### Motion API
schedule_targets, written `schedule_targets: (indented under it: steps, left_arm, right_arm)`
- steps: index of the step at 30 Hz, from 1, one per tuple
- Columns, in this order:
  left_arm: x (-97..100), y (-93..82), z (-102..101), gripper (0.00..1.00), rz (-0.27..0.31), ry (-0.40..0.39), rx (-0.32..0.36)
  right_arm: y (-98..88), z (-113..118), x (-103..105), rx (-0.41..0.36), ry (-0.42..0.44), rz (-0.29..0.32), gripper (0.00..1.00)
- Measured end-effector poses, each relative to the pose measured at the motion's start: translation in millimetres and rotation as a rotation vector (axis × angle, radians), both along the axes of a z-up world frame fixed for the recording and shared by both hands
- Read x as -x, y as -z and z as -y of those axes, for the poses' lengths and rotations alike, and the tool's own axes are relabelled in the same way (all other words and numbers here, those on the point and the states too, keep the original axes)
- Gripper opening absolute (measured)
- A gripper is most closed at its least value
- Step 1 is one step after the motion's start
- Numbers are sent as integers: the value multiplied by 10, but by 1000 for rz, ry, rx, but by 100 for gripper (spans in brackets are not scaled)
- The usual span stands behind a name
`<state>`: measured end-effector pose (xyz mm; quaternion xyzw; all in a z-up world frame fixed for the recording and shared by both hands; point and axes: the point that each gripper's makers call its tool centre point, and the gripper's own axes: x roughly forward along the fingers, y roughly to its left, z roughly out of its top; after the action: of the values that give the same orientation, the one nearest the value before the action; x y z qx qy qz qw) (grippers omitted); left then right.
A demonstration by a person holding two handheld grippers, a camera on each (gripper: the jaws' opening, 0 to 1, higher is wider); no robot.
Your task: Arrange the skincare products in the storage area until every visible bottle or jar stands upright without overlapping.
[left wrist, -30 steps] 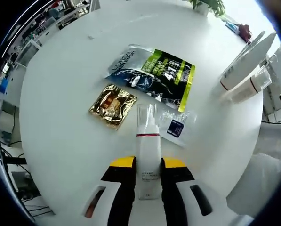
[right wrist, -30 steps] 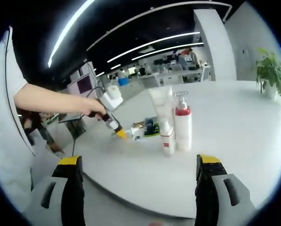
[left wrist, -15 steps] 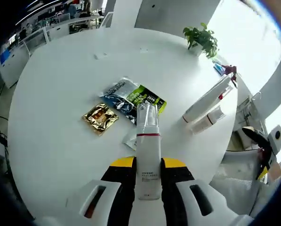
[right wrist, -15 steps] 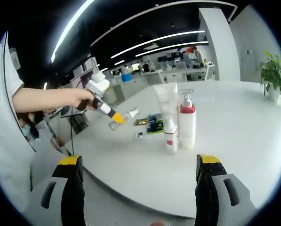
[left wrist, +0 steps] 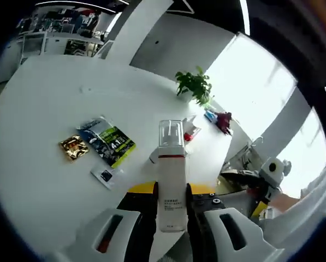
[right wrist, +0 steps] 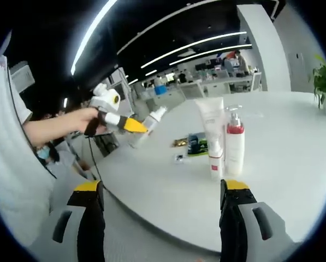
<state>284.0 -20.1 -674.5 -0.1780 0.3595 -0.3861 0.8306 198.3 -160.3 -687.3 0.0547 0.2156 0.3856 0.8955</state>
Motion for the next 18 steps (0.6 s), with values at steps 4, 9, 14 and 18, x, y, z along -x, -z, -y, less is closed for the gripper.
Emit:
schedule_targets:
  steps: [4, 9, 14, 18]
  left_arm:
    - [108, -152, 38, 24, 20, 7, 106]
    - [192, -415, 112, 24, 70, 43, 233]
    - [368, -731, 276, 24, 111, 82, 345]
    - [556, -997, 422, 24, 143, 129, 418]
  right_arm:
    - [-87, -105, 29, -6, -43, 11, 83]
    - [-376, -310, 34, -112, -82, 15, 78]
    - [-692, -590, 58, -276, -148, -11, 67]
    - [-897, -773, 108, -364, -218, -22, 61]
